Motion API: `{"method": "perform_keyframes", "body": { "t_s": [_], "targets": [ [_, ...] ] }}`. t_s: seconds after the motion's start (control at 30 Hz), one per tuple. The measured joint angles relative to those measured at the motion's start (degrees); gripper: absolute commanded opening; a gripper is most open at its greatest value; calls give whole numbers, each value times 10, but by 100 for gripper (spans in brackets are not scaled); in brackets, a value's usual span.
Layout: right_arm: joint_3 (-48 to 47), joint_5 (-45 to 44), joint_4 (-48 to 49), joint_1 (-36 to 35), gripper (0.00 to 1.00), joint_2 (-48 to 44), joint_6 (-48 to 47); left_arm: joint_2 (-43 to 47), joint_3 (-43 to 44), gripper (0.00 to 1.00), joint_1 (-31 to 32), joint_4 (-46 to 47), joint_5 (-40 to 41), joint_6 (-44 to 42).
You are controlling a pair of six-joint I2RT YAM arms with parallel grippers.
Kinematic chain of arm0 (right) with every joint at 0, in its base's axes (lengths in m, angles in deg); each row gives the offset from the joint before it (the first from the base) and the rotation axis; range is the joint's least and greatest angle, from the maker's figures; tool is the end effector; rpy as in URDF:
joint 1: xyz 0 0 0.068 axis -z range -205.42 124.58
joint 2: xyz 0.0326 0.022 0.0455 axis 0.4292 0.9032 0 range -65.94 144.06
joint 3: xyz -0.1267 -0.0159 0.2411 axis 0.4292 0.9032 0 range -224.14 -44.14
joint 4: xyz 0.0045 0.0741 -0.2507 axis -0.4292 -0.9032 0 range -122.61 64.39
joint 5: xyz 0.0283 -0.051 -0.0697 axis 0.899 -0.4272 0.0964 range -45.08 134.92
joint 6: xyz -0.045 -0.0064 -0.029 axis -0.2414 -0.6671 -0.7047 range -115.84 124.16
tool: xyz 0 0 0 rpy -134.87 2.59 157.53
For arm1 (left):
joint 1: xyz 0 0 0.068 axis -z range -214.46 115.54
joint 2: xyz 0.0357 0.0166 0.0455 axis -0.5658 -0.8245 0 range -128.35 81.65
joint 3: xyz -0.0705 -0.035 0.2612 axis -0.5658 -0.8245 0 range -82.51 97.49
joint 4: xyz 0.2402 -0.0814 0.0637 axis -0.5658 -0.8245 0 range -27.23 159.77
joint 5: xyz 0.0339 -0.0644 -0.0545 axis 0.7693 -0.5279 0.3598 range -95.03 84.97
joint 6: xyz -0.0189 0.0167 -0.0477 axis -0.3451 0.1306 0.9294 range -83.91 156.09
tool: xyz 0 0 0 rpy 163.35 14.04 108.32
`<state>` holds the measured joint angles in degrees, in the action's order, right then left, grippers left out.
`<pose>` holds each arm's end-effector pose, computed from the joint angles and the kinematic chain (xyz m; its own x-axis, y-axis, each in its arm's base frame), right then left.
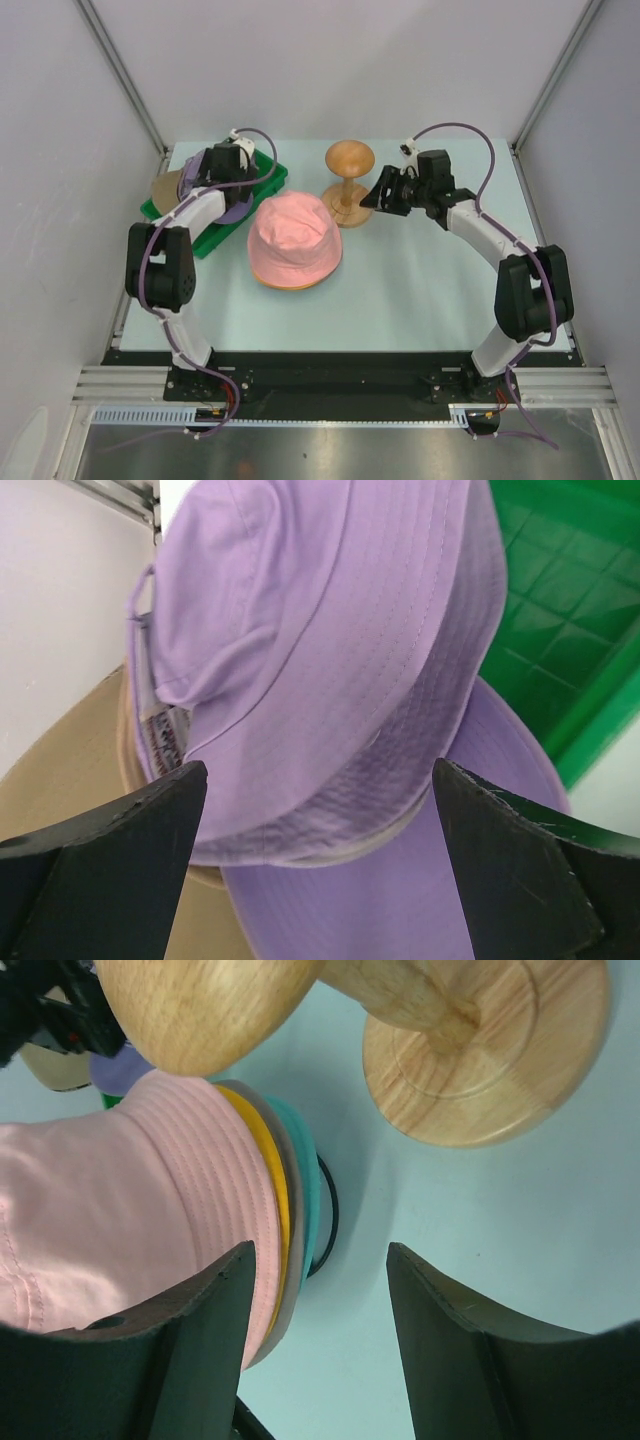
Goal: Stack the hats
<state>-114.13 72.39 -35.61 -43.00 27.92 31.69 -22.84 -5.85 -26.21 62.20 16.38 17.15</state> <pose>0.3513 0.1286 0.2739 -0.7637 0.1882 -0.6175 -0.3159 0.7252 0.6118 0.4157 -0.0472 0.2456 -0.5945 0.3916 -0.7023 0.0340 0.8849 0.4645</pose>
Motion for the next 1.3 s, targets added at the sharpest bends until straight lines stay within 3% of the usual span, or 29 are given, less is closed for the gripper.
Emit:
{"method": "perform_keyframes", "body": {
  "t_s": [0.33,0.43,0.5,0.53,0.63,0.67,1.0,1.3],
  "targets": [
    [-33,27,9,17,60,24,12,-100,62,97,0,32,94,-37],
    [-39,32,10,20,60,24,12,-123,87,77,-3,40,118,-39],
    [-41,34,9,22,60,24,12,-129,95,56,-5,39,123,-40],
    [-42,35,8,22,60,24,12,-130,97,36,-7,39,125,-38],
    [-43,35,6,25,60,24,11,-130,102,4,-14,38,124,-39],
    [-44,35,5,25,60,24,11,-130,102,0,-17,38,124,-33],
    [-118,17,-19,11,60,28,7,-48,108,1,-34,-40,26,25],
    [-223,-7,-2,-77,60,43,-6,77,208,0,-38,-155,-85,75]
  ]
}}
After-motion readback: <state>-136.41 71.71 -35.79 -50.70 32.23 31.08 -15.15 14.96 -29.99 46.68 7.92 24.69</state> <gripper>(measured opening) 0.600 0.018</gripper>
